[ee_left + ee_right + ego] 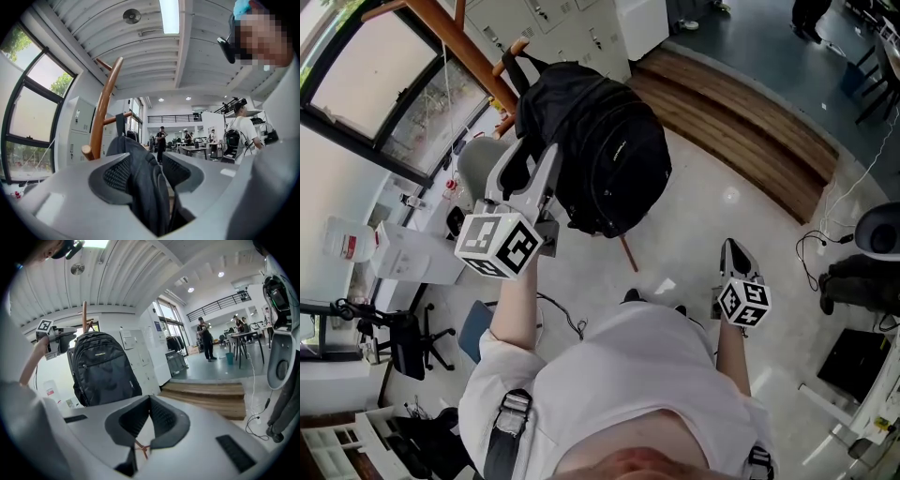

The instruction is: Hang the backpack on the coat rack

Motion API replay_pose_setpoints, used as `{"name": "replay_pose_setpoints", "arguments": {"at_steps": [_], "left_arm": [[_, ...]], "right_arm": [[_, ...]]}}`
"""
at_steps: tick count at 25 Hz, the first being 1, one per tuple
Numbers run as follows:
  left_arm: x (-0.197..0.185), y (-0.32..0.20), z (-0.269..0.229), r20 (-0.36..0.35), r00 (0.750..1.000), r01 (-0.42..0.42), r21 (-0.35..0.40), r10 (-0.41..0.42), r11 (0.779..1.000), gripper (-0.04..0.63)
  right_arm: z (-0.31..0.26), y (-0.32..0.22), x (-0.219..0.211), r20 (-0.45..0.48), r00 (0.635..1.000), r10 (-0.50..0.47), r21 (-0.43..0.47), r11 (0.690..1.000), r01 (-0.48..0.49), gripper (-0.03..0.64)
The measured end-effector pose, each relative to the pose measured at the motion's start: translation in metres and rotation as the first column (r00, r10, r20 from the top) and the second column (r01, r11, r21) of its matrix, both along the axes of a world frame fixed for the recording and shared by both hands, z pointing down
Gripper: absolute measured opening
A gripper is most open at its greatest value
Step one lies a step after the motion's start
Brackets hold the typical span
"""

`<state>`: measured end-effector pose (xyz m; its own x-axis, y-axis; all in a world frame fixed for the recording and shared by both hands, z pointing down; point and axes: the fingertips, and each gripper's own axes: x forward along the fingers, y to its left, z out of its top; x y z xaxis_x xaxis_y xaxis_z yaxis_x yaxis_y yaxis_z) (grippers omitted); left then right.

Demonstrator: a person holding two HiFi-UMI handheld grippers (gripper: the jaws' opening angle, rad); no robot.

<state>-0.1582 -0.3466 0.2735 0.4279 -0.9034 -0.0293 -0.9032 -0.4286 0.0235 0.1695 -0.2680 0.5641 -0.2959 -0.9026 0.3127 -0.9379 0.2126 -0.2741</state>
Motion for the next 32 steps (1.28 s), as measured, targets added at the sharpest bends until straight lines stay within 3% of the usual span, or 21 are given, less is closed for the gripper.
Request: {"name": "replay_pose_setpoints", "arguments": {"at_steps": [4, 6, 8, 10, 14, 22, 26, 32], "left_arm": [[0.034, 0.026, 0.032, 0.033, 0.995, -0.096, 0.007, 0.096, 0.995, 0.201], [0.05, 0.037, 0.052, 0.06, 0.988, -0.143, 0.015, 0.141, 0.99, 0.148], [0.058, 0.045, 0.073, 0.058, 0.986, -0.157, 0.014, 0.156, 0.987, 0.049], [0.063, 0.05, 0.092, 0.048, 0.987, -0.157, 0.009, 0.157, 0.988, 0.011], [0.078, 0.051, 0.129, 0.04, 0.985, -0.168, -0.005, 0.168, 0.986, 0.011], [0.094, 0.043, 0.187, -0.048, 0.984, -0.173, -0.059, 0.17, 0.983, 0.011], [0.102, 0.037, 0.202, -0.048, 0.988, -0.149, -0.08, 0.145, 0.986, 0.011], [0.128, 0.036, 0.221, -0.04, 0.983, -0.183, -0.118, 0.18, 0.976, 0.011]], "right_arm": [[-0.001, 0.001, -0.003, -0.005, 1.0, -0.005, 0.003, 1.0, 0.005, 0.008], [-0.002, 0.001, -0.005, -0.006, 1.0, -0.005, 0.006, 1.0, 0.005, 0.009], [-0.003, 0.001, -0.006, -0.007, 1.0, -0.003, 0.007, 1.0, 0.003, 0.009], [-0.002, 0.003, -0.006, -0.006, 1.0, -0.001, 0.004, 1.0, 0.001, 0.009], [-0.001, 0.006, 0.001, -0.009, 1.0, 0.024, 0.001, 1.0, -0.024, 0.009], [-0.013, 0.012, 0.007, -0.04, 0.995, 0.086, 0.046, 0.995, -0.085, 0.009], [-0.027, 0.015, 0.004, -0.065, 0.994, 0.09, 0.1, 0.991, -0.084, 0.008], [-0.039, 0.024, 0.008, -0.088, 0.991, 0.101, 0.148, 0.985, -0.087, 0.008]]}}
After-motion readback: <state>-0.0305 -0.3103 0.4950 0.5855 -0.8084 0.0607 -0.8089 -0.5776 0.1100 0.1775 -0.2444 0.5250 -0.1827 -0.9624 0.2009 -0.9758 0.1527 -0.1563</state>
